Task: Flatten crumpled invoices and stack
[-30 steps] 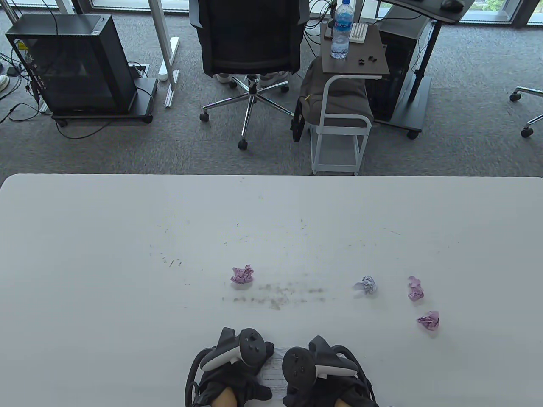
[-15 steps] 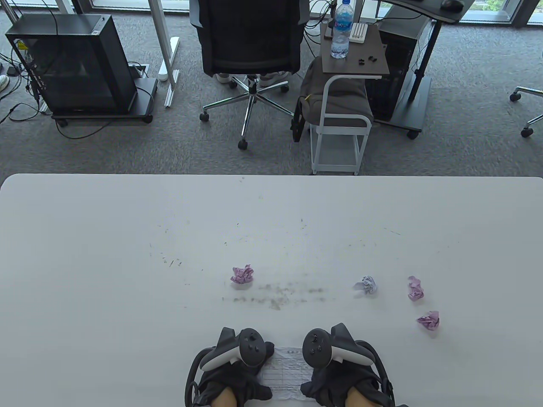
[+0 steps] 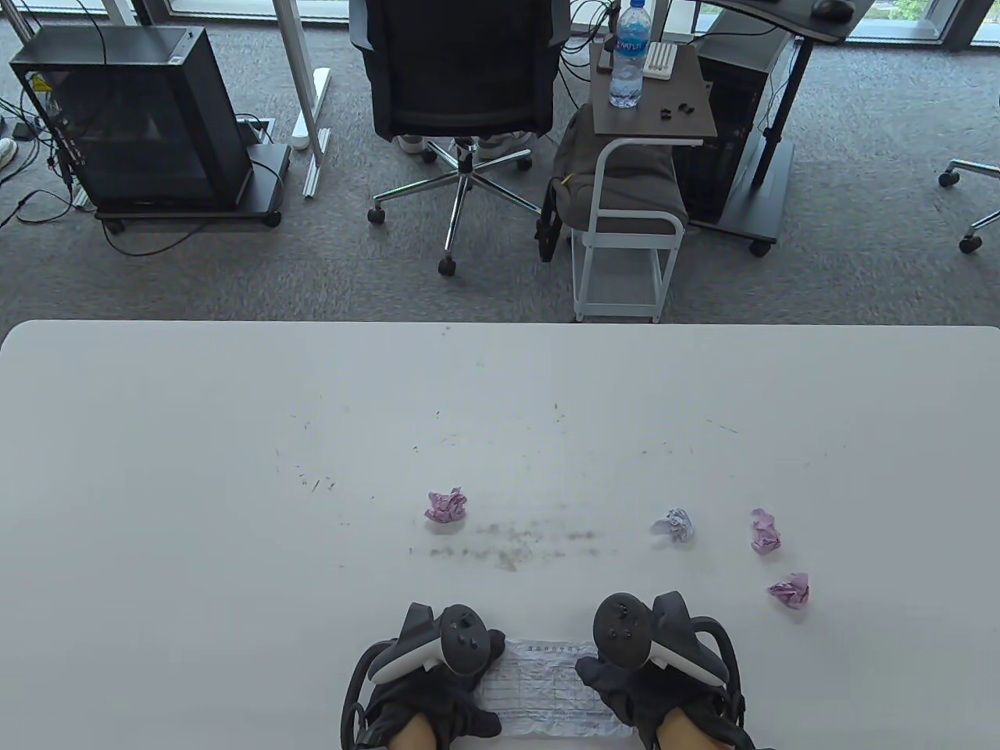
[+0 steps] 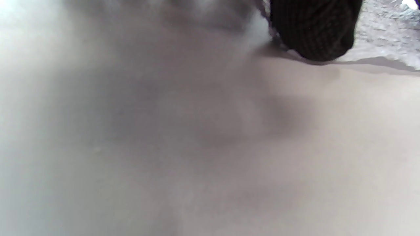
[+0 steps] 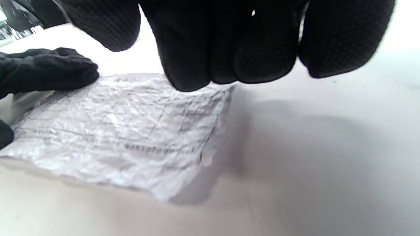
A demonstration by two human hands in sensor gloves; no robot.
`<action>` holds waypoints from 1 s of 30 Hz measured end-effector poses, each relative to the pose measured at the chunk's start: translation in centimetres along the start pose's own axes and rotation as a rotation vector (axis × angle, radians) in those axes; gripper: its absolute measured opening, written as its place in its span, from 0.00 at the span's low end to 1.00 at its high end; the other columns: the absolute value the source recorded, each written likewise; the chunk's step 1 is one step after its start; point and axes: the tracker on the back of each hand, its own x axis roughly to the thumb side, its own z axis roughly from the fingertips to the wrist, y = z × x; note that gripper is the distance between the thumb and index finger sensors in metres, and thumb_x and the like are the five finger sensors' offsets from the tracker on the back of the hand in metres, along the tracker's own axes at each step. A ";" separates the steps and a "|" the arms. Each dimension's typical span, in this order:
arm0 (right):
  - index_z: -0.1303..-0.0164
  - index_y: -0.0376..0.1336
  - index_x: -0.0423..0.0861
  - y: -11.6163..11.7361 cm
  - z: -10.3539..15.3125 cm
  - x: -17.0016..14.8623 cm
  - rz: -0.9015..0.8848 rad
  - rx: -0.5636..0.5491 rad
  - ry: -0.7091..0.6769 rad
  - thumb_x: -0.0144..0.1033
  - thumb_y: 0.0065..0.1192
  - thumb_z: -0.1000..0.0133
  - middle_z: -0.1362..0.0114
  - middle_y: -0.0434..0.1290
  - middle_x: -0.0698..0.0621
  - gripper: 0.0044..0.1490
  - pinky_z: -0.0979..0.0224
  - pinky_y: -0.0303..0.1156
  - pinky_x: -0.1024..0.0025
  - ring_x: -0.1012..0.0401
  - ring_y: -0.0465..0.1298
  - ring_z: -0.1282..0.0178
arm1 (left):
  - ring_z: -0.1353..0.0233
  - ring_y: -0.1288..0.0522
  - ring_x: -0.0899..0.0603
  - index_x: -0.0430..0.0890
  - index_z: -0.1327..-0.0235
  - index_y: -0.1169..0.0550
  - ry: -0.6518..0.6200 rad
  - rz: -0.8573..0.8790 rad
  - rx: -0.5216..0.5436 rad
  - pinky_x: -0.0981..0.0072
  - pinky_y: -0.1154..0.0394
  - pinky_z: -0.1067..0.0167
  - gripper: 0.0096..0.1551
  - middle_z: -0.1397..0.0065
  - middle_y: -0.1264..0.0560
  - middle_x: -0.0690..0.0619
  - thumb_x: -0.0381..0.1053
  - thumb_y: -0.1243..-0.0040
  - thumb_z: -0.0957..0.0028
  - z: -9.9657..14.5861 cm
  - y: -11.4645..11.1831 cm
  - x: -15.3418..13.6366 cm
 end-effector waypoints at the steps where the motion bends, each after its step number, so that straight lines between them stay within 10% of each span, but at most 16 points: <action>1: 0.45 0.70 0.42 0.1 0.0 0.4 0.005 -0.015 -0.036 0.54 0.57 0.39 0.32 0.70 0.38 0.28 0.46 0.76 0.41 0.45 0.73 0.40 | 0.30 0.80 0.22 0.62 0.24 0.60 0.000 0.000 0.000 0.24 0.66 0.38 0.54 0.26 0.78 0.46 0.62 0.36 0.48 0.0 0.0 0.0; 10: 0.32 0.60 0.45 2.6 0.0 5.8 0.178 0.001 -0.424 0.52 0.56 0.39 0.18 0.52 0.40 0.31 0.37 0.70 0.39 0.42 0.61 0.26 | 0.30 0.80 0.22 0.62 0.24 0.60 -0.002 -0.003 0.001 0.24 0.66 0.38 0.54 0.26 0.78 0.46 0.62 0.36 0.48 0.0 0.0 0.0; 15: 0.21 0.45 0.51 4.3 -0.8 4.9 0.069 0.305 -0.270 0.53 0.54 0.37 0.16 0.37 0.39 0.39 0.31 0.54 0.39 0.41 0.44 0.22 | 0.30 0.80 0.22 0.62 0.24 0.60 -0.003 -0.004 0.002 0.24 0.66 0.38 0.54 0.26 0.78 0.46 0.62 0.36 0.48 0.0 0.0 0.0; 30: 0.27 0.55 0.46 2.4 -1.2 1.1 -0.051 0.160 -0.072 0.51 0.54 0.37 0.17 0.45 0.37 0.32 0.33 0.60 0.42 0.40 0.51 0.24 | 0.30 0.80 0.22 0.62 0.24 0.60 0.000 -0.004 0.002 0.24 0.66 0.38 0.54 0.26 0.78 0.46 0.62 0.37 0.48 0.0 0.1 0.1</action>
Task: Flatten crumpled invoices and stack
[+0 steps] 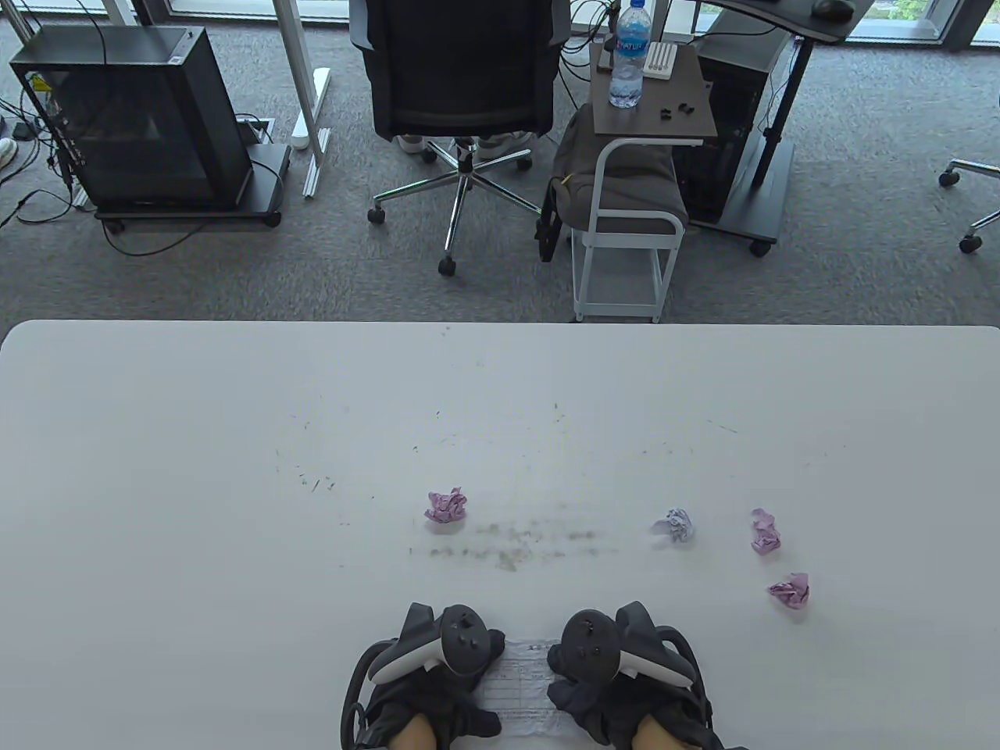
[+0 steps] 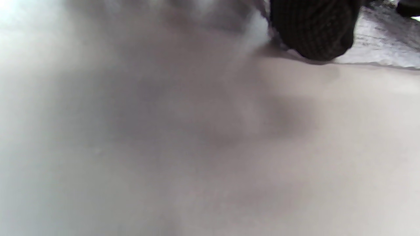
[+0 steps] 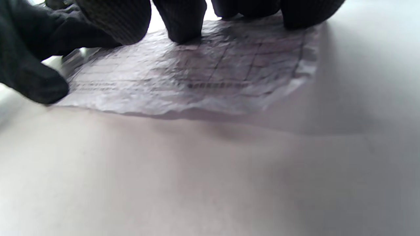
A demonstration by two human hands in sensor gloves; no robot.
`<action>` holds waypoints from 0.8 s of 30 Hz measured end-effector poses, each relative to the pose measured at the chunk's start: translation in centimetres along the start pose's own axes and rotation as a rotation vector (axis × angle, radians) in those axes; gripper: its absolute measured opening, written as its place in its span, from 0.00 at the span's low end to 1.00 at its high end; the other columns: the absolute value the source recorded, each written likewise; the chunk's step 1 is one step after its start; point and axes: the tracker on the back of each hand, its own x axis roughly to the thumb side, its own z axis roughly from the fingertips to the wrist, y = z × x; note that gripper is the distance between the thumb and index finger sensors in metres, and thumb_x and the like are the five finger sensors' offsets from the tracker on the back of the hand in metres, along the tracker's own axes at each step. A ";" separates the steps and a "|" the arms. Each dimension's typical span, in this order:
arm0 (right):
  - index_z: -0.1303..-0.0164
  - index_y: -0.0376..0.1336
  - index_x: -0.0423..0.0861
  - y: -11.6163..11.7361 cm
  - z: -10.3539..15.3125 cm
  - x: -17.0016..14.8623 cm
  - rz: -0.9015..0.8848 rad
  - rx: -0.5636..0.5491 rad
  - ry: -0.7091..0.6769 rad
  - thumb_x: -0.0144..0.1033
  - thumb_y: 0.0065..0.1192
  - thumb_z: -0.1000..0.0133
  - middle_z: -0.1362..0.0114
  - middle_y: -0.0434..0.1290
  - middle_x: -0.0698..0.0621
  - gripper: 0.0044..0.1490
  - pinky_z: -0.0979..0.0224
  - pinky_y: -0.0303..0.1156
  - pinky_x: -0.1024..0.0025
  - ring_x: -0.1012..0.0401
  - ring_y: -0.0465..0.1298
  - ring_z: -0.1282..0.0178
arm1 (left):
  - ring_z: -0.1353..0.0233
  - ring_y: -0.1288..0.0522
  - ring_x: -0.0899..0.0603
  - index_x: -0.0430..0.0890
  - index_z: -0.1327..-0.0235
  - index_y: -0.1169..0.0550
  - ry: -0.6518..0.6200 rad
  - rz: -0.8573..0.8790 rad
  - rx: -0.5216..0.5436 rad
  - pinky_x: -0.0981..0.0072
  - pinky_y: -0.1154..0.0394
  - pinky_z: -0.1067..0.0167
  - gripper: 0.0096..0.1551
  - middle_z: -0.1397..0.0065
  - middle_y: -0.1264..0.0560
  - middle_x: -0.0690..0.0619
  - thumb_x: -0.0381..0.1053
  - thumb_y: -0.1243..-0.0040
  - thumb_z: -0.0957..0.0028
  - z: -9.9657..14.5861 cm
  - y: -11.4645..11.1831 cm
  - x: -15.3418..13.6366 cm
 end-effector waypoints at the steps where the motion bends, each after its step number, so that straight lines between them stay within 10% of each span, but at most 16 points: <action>1: 0.28 0.57 0.46 -0.2 0.1 -0.3 -0.006 -0.008 0.012 0.50 0.54 0.37 0.17 0.46 0.38 0.31 0.33 0.61 0.41 0.40 0.52 0.24 | 0.30 0.80 0.22 0.62 0.24 0.60 0.000 0.000 0.000 0.24 0.66 0.38 0.54 0.26 0.78 0.46 0.62 0.37 0.48 0.0 0.0 0.0; 14: 0.42 0.69 0.38 -1.9 1.5 -3.8 -0.049 -0.154 0.152 0.49 0.57 0.38 0.20 0.56 0.37 0.29 0.34 0.65 0.44 0.39 0.60 0.27 | 0.30 0.81 0.22 0.61 0.24 0.60 -0.012 0.014 0.003 0.24 0.66 0.39 0.54 0.26 0.78 0.45 0.61 0.36 0.48 -0.1 -0.1 -0.1; 24: 0.38 0.67 0.43 -1.0 1.3 2.9 0.018 -0.107 -0.301 0.51 0.56 0.39 0.18 0.54 0.39 0.29 0.33 0.65 0.40 0.41 0.59 0.25 | 0.30 0.80 0.21 0.60 0.23 0.58 -0.025 0.017 0.006 0.23 0.66 0.39 0.54 0.26 0.77 0.44 0.60 0.35 0.47 -0.1 0.0 -0.2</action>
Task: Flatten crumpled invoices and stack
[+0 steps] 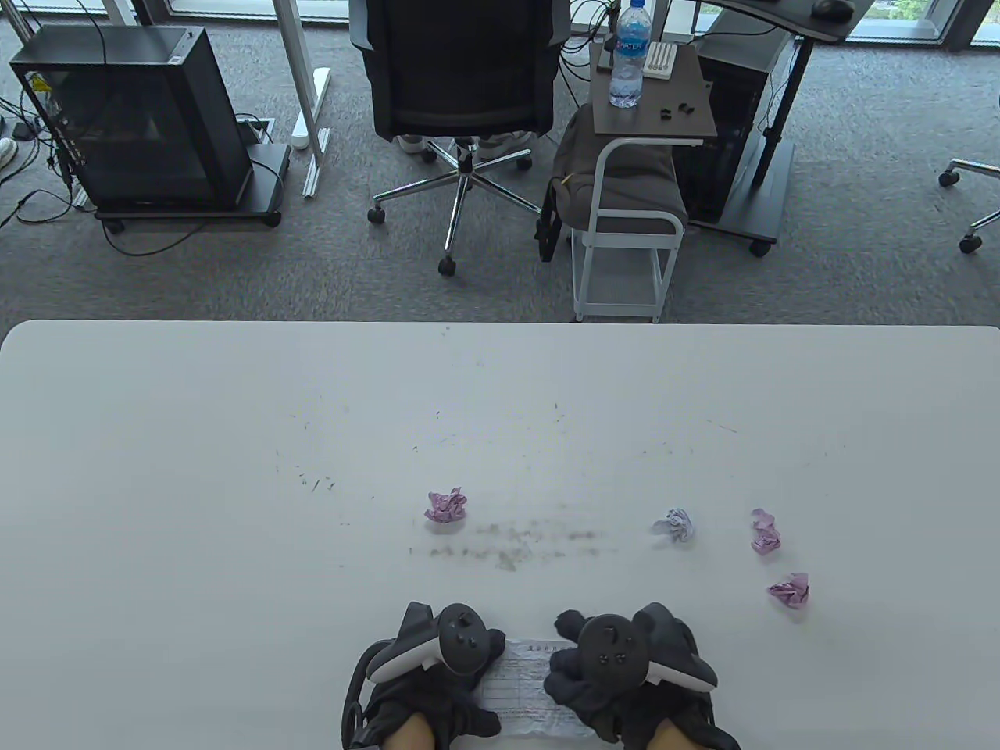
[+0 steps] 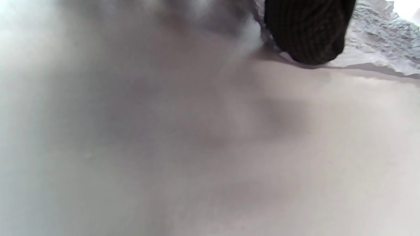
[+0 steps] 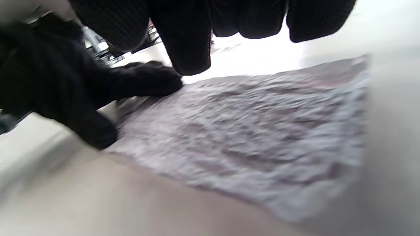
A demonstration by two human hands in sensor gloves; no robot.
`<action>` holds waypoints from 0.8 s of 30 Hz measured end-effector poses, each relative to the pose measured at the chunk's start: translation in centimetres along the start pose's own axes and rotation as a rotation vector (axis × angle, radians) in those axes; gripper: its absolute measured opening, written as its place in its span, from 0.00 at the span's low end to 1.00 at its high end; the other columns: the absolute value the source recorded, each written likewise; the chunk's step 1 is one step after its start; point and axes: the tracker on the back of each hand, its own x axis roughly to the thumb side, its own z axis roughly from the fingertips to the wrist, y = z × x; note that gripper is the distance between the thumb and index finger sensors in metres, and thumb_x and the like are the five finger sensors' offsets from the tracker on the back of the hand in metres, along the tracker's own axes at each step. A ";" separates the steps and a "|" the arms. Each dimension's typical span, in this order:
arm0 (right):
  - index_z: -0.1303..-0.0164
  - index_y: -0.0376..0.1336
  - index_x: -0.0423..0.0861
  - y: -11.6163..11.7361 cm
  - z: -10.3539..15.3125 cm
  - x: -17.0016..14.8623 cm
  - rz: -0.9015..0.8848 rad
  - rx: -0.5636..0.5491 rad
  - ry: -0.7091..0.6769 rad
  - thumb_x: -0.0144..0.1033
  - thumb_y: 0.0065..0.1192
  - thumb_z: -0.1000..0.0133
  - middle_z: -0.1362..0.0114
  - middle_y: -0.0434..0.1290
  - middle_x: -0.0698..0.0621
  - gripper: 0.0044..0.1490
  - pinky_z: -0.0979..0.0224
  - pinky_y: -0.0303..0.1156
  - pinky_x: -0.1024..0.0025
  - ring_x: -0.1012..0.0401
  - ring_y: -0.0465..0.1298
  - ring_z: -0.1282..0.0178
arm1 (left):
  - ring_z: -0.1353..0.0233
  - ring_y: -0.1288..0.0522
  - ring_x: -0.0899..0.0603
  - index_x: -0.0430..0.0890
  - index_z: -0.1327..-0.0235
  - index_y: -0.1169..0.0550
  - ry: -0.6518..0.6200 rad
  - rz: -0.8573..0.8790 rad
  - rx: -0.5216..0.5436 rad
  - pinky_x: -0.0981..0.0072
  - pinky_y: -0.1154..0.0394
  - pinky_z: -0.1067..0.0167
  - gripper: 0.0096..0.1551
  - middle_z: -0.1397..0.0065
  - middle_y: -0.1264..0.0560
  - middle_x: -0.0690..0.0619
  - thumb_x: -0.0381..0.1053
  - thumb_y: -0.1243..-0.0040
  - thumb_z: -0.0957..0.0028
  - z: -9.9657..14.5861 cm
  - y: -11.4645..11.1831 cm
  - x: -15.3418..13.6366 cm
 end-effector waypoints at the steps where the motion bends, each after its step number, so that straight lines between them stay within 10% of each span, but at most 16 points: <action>1: 0.38 0.67 0.44 0.7 -0.4 1.0 0.019 0.036 -0.051 0.51 0.57 0.39 0.18 0.56 0.40 0.28 0.34 0.66 0.39 0.41 0.60 0.25 | 0.30 0.79 0.21 0.60 0.23 0.58 0.000 -0.006 0.002 0.23 0.65 0.39 0.54 0.25 0.77 0.44 0.60 0.35 0.47 0.0 0.0 0.0; 9: 0.38 0.67 0.45 2.9 -1.6 2.6 0.062 0.209 -0.121 0.53 0.56 0.38 0.24 0.63 0.45 0.28 0.33 0.65 0.42 0.46 0.63 0.30 | 0.30 0.80 0.21 0.60 0.23 0.59 0.006 -0.003 -0.005 0.24 0.65 0.39 0.54 0.26 0.77 0.45 0.59 0.35 0.47 -0.1 0.1 0.0; 24: 0.57 0.75 0.48 0.8 0.7 -4.2 -0.111 0.319 0.352 0.55 0.56 0.37 0.44 0.78 0.46 0.23 0.42 0.72 0.43 0.48 0.77 0.47 | 0.30 0.80 0.22 0.61 0.24 0.59 0.013 -0.003 -0.001 0.24 0.66 0.38 0.54 0.25 0.77 0.46 0.60 0.35 0.47 0.0 0.0 0.1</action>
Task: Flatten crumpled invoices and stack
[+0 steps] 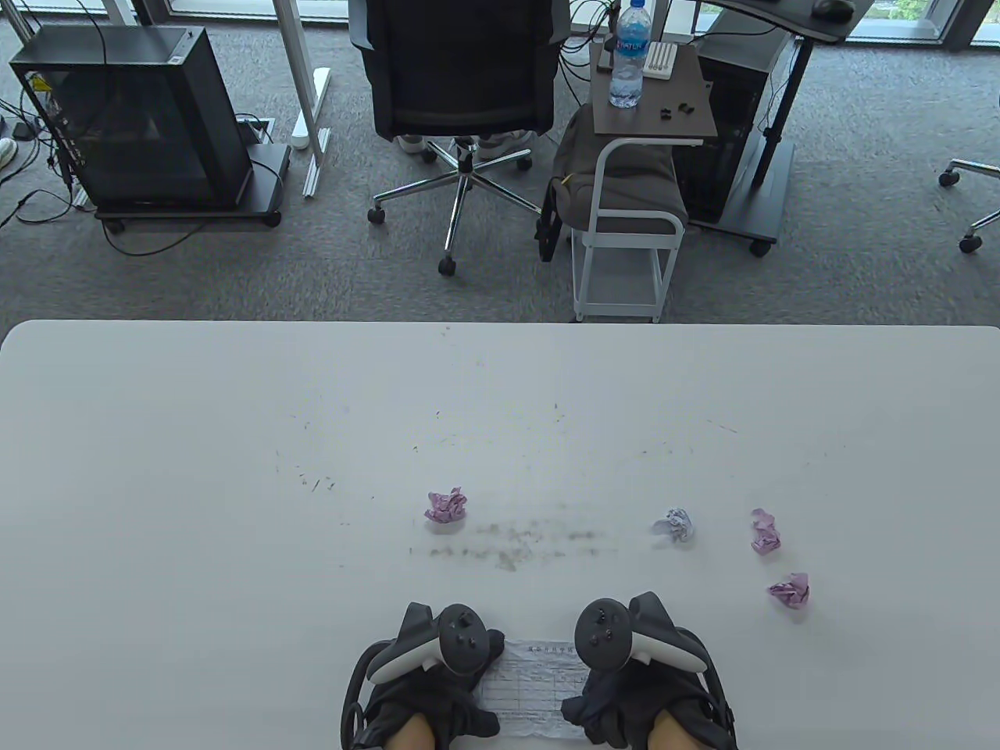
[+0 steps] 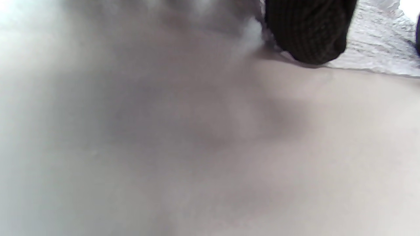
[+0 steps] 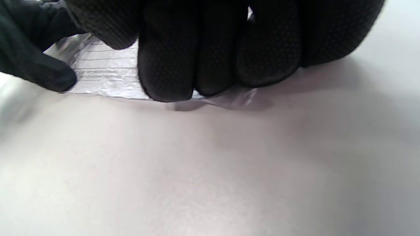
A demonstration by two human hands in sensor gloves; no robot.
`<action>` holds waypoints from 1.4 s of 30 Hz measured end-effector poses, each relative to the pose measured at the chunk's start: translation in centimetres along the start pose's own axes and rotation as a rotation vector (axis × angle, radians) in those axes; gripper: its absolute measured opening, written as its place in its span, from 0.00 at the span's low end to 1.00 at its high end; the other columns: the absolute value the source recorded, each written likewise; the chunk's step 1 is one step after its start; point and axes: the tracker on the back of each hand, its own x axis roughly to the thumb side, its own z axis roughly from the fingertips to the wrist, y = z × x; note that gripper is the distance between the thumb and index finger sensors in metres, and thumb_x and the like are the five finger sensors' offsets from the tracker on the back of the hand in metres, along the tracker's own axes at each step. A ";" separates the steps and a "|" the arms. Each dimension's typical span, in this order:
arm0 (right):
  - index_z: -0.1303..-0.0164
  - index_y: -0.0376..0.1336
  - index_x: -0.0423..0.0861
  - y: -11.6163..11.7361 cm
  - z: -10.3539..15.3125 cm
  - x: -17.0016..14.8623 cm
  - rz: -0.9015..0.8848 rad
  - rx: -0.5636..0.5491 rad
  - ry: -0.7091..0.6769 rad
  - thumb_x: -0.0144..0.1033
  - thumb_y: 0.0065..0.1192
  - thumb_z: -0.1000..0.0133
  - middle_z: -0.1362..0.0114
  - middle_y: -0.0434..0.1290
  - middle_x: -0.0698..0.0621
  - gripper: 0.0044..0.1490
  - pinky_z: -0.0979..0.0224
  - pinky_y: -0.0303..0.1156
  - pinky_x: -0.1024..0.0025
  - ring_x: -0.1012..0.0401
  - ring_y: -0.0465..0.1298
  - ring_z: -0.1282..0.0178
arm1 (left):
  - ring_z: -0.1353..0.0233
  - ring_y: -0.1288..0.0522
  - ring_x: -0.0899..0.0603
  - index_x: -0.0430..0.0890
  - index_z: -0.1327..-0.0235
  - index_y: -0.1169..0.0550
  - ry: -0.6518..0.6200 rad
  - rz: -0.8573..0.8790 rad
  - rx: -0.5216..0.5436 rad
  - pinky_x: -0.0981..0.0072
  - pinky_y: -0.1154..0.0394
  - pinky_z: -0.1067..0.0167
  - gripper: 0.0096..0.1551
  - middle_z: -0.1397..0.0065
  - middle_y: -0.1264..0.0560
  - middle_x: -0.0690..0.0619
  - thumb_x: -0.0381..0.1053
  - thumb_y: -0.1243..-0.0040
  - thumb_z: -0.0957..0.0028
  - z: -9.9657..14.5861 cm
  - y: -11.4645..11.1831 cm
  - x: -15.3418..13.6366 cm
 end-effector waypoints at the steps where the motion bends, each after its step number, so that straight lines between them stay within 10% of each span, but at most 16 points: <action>1: 0.57 0.75 0.48 -0.1 0.0 -0.3 -0.010 0.003 0.014 0.55 0.56 0.37 0.44 0.79 0.46 0.23 0.43 0.72 0.43 0.48 0.77 0.48 | 0.30 0.80 0.22 0.61 0.24 0.59 -0.001 0.001 0.000 0.24 0.66 0.38 0.54 0.26 0.77 0.46 0.60 0.35 0.47 0.0 0.0 0.0; 4: 0.58 0.76 0.46 -0.7 0.6 -1.1 -0.058 -0.050 0.013 0.54 0.56 0.37 0.46 0.81 0.44 0.25 0.45 0.76 0.41 0.48 0.79 0.50 | 0.30 0.80 0.22 0.61 0.23 0.59 -0.004 0.003 0.001 0.24 0.66 0.38 0.54 0.26 0.77 0.45 0.60 0.35 0.47 0.0 0.0 0.0; 11: 0.37 0.65 0.42 -2.9 3.3 -2.0 -0.068 -0.588 -0.014 0.50 0.60 0.40 0.29 0.67 0.35 0.30 0.50 0.80 0.49 0.41 0.73 0.38 | 0.30 0.80 0.21 0.60 0.23 0.58 -0.012 0.018 0.003 0.24 0.66 0.39 0.54 0.26 0.77 0.45 0.59 0.35 0.47 0.0 0.0 -0.1; 17: 0.27 0.51 0.43 -0.9 0.6 -0.8 0.141 -0.469 0.078 0.42 0.68 0.44 0.21 0.52 0.27 0.41 0.47 0.79 0.51 0.37 0.65 0.30 | 0.30 0.80 0.21 0.60 0.23 0.58 -0.016 0.017 0.004 0.23 0.66 0.39 0.54 0.26 0.77 0.44 0.59 0.35 0.47 0.0 0.0 -0.1; 24: 0.24 0.42 0.34 -0.1 -0.3 -0.6 0.170 -0.381 0.136 0.42 0.67 0.45 0.30 0.61 0.35 0.52 0.47 0.78 0.58 0.49 0.70 0.43 | 0.30 0.80 0.21 0.60 0.23 0.58 -0.019 0.013 0.005 0.23 0.66 0.39 0.54 0.25 0.77 0.44 0.59 0.35 0.47 -0.1 0.0 -0.2; 33: 0.43 0.69 0.48 -0.7 0.5 -1.9 0.019 -0.519 0.121 0.42 0.73 0.49 0.52 0.77 0.51 0.25 0.61 0.82 0.63 0.59 0.79 0.61 | 0.30 0.80 0.21 0.60 0.23 0.58 -0.020 0.014 0.006 0.23 0.66 0.39 0.54 0.25 0.77 0.44 0.59 0.35 0.47 -0.1 -0.1 -0.1; 42: 0.42 0.68 0.41 -2.3 2.6 -2.4 -0.358 -0.622 -0.186 0.38 0.67 0.45 0.30 0.69 0.32 0.24 0.45 0.78 0.47 0.42 0.76 0.40 | 0.31 0.81 0.21 0.59 0.24 0.61 -0.012 0.005 -0.002 0.23 0.67 0.40 0.55 0.26 0.78 0.45 0.62 0.37 0.46 -0.2 -0.2 0.0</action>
